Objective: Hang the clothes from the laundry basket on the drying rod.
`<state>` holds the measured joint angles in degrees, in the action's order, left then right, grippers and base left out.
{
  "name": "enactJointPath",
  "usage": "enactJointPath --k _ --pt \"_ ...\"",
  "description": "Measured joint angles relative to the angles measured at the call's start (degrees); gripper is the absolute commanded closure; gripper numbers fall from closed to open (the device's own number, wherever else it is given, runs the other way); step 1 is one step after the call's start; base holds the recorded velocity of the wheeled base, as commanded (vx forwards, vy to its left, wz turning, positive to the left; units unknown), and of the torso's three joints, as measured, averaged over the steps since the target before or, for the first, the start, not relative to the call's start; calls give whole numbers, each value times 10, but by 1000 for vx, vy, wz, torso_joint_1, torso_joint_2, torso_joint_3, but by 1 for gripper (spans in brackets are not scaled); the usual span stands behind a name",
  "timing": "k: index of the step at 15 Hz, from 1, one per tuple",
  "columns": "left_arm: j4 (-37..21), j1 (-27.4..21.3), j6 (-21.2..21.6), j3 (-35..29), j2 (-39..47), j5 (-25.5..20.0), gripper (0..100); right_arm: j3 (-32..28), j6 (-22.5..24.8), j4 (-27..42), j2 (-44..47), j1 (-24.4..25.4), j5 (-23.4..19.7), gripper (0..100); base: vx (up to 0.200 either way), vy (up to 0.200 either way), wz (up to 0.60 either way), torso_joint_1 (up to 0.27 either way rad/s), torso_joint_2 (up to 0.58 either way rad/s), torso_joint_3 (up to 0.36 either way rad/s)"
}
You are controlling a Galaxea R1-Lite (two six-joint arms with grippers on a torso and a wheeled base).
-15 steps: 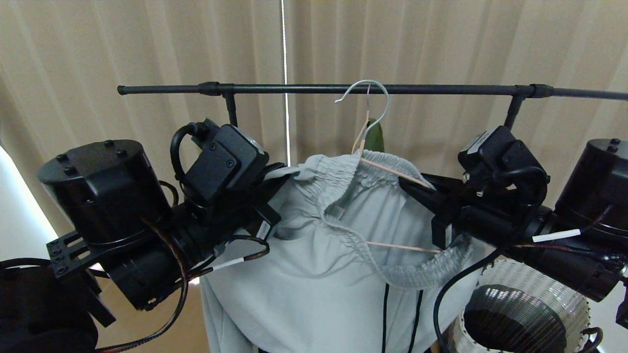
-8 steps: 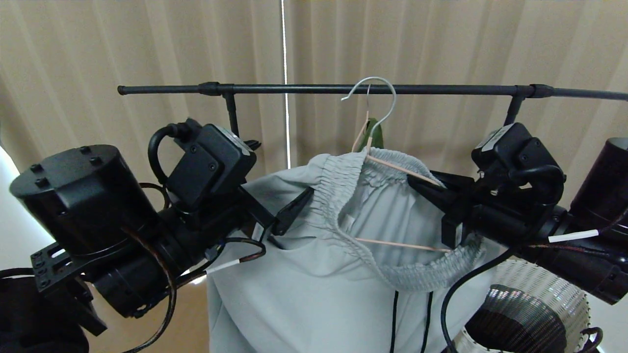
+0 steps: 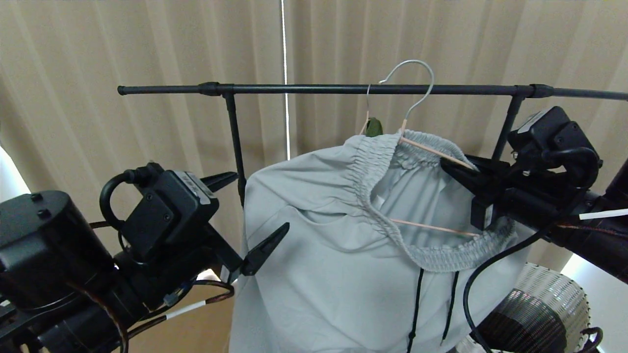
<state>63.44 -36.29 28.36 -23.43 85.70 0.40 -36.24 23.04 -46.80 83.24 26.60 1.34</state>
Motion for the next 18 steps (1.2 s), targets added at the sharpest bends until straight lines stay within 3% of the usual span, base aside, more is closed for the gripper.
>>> enactJointPath --k 3,5,9,12,16,17,18 --pt "-11 45 -1 60 -10 -2 0 1 0 1 -18 -13 -1 100 0 0 0 0 0 0" --pt "-24 81 -2 87 -11 -27 0 1 0 7 -31 -16 -2 100 0 0 0 0 0 0" --pt "-24 133 -2 94 11 -53 0 0 -1 9 -50 -14 -11 100 0 0 0 0 0 0" --pt "-23 139 -13 80 37 -55 0 -1 -3 6 -56 -12 -51 100 0 0 0 0 0 0" --pt "-22 128 -14 58 68 -54 0 0 -5 3 -62 -11 -54 100 0 0 0 0 0 0" --pt "-22 127 -14 55 73 -54 100 0 -5 3 -64 -10 -54 100 0 0 0 0 0 0" --pt "-22 126 -14 54 77 -54 100 1 -5 5 -67 -7 -54 100 0 0 0 0 0 0"
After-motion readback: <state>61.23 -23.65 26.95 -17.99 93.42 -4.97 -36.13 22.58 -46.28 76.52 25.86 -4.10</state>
